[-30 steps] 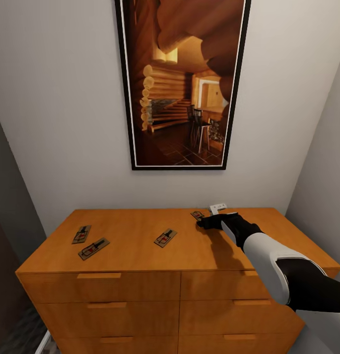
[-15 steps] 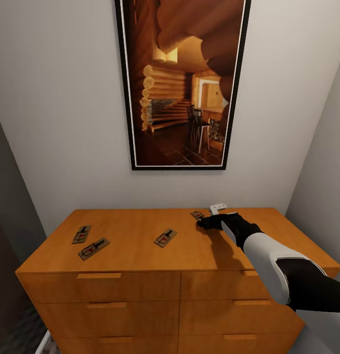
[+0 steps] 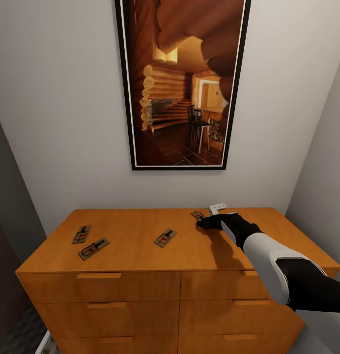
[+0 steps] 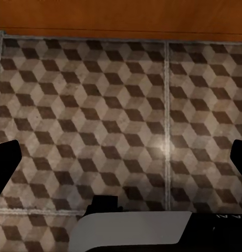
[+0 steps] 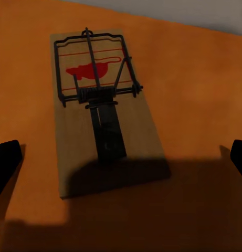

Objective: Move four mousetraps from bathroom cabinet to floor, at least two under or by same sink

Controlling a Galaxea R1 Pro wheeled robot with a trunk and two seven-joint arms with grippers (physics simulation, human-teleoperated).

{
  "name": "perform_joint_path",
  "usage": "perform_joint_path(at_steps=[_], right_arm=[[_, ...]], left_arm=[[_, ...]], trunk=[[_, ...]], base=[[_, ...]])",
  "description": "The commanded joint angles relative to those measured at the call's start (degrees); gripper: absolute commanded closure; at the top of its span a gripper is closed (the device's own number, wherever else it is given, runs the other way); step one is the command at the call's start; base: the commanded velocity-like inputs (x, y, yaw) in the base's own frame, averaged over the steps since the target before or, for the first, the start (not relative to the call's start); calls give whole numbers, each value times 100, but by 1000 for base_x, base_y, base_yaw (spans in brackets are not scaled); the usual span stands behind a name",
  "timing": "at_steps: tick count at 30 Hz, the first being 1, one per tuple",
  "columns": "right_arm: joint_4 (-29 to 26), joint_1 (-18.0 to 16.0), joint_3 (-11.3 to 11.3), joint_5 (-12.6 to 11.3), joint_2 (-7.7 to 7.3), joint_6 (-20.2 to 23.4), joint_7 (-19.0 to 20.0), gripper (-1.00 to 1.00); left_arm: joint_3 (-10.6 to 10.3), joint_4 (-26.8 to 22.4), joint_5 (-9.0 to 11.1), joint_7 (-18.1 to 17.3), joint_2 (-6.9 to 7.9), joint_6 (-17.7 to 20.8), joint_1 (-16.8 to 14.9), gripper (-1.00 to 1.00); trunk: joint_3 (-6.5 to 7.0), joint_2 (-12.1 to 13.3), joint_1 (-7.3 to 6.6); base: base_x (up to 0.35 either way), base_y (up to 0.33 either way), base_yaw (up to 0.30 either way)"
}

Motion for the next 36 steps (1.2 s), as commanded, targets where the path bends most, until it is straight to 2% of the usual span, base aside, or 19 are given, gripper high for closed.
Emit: perform_joint_path(at_steps=[1,8,9,36], right_arm=[[-7,2,38,81,0,29,27,-100],[-5,2,38,81,0,29,27,-100],[-4,2,37,81,0,29,27,100],[-17,2,39,89,12,29,32,100]], left_arm=[[5,-8,11,8,-2,-8,1,-100],[6,-8,11,8,-2,-8,3,-100],[6,-8,11,8,-2,-8,2,-100],[6,-8,11,7,-2,-8,3,-100]], trunk=[[-6,-2,0],[-6,-2,0],[-6,-2,0],[-6,-2,0]], base=[[0,0,0],[0,0,0],[0,0,0],[0,0,0]])
